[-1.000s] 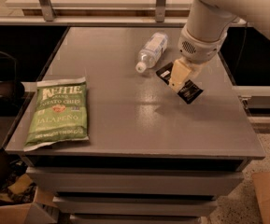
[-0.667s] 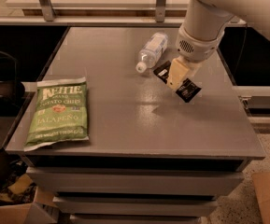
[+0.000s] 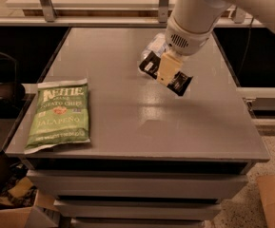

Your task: Move rxbar chocolate near green jalapeno chip bag

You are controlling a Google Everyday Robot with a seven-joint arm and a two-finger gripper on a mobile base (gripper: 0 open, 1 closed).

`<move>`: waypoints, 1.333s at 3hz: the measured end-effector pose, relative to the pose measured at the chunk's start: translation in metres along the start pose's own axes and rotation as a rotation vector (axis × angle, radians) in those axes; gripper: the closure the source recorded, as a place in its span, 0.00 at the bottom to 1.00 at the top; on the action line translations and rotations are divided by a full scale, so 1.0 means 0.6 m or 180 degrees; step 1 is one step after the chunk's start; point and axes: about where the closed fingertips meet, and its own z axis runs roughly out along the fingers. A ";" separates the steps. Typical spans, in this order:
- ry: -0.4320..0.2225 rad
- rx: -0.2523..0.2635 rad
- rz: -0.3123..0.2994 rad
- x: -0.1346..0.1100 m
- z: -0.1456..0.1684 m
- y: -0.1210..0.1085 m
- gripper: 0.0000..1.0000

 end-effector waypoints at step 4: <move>-0.0243 -0.0214 -0.1627 -0.171 0.062 0.139 1.00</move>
Offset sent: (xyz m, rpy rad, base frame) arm 0.0064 0.1267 -0.0022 -0.0584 -0.0554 0.4979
